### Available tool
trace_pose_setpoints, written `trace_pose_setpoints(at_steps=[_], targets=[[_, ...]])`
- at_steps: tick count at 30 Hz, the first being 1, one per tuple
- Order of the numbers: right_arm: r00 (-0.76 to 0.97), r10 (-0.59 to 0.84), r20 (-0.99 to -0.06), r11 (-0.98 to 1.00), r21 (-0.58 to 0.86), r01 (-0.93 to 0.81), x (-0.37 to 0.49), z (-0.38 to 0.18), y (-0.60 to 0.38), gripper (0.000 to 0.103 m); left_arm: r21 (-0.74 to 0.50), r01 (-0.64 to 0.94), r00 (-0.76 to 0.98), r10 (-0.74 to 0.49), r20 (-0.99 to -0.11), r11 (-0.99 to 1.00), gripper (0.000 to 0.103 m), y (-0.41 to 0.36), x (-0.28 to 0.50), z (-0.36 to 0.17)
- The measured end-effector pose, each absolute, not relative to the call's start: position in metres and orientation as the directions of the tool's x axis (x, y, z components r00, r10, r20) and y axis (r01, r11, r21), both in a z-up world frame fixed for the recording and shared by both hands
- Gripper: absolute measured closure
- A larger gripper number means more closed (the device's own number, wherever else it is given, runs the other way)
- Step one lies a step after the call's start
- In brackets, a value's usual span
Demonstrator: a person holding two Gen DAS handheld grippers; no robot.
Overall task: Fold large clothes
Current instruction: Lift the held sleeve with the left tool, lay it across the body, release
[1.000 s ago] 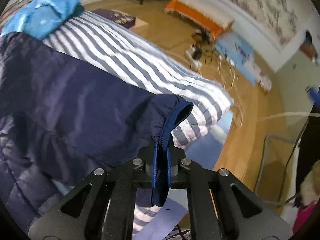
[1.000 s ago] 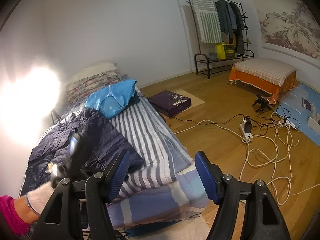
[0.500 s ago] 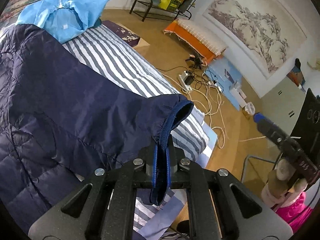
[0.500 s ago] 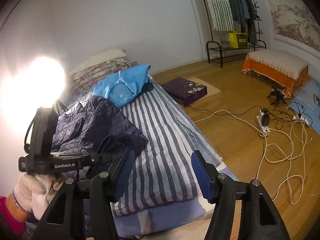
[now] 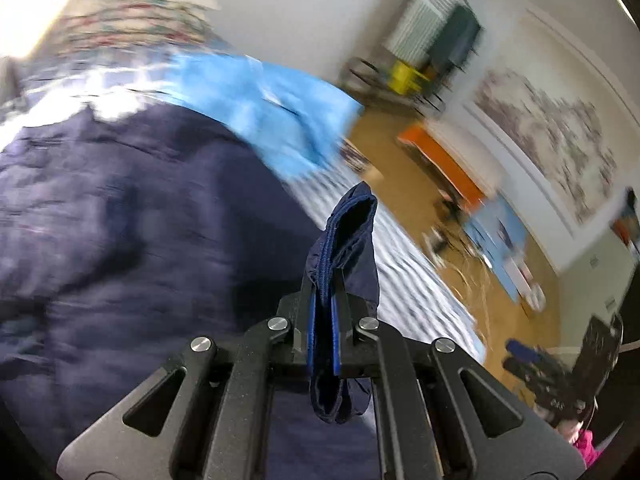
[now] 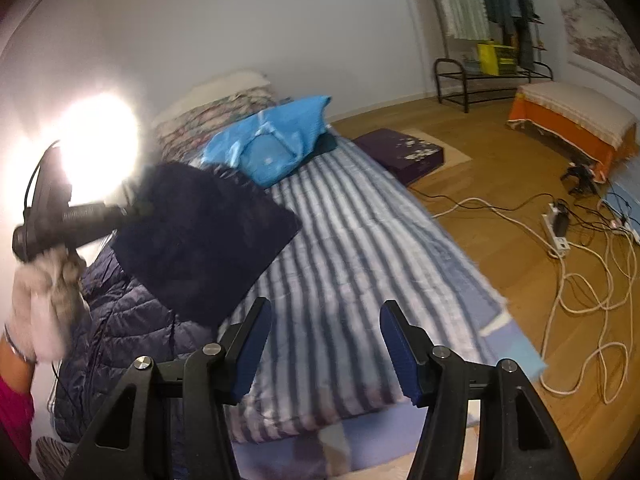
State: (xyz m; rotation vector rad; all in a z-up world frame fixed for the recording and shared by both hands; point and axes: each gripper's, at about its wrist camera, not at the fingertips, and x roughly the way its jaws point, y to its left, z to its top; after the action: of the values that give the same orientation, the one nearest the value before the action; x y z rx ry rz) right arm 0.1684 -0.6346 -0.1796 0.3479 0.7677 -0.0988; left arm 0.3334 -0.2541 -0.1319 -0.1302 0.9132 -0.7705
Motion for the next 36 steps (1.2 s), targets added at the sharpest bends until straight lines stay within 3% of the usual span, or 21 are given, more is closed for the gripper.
trace_pose_setpoints(at_steps=[7, 16, 29, 36], targets=[[0.684, 0.116, -0.72, 0.959, 0.26, 0.111, 0.215, -0.195, -0.581, 0.044, -0.368, 0.376, 0.541, -0.523, -0.659, 0.851, 0.1, -0.134, 0.398, -0.135], [0.599, 0.219, -0.77, 0.969, 0.242, -0.044, 0.276, -0.233, -0.505, 0.051, -0.318, 0.154, 0.62, -0.343, -0.706, 0.935, 0.1, -0.015, 0.447, -0.186], [0.469, 0.173, -0.866, 0.984, 0.13, -0.122, 0.296, -0.285, -0.451, 0.054, -0.289, -0.045, 0.684, -0.181, -0.707, 0.956, 0.1, 0.079, 0.474, -0.225], [0.456, 0.139, -0.879, 0.988, 0.094, -0.12, 0.3, -0.292, -0.448, 0.054, -0.221, -0.061, 0.664, -0.126, -0.737, 0.973, 0.1, 0.088, 0.496, -0.246]])
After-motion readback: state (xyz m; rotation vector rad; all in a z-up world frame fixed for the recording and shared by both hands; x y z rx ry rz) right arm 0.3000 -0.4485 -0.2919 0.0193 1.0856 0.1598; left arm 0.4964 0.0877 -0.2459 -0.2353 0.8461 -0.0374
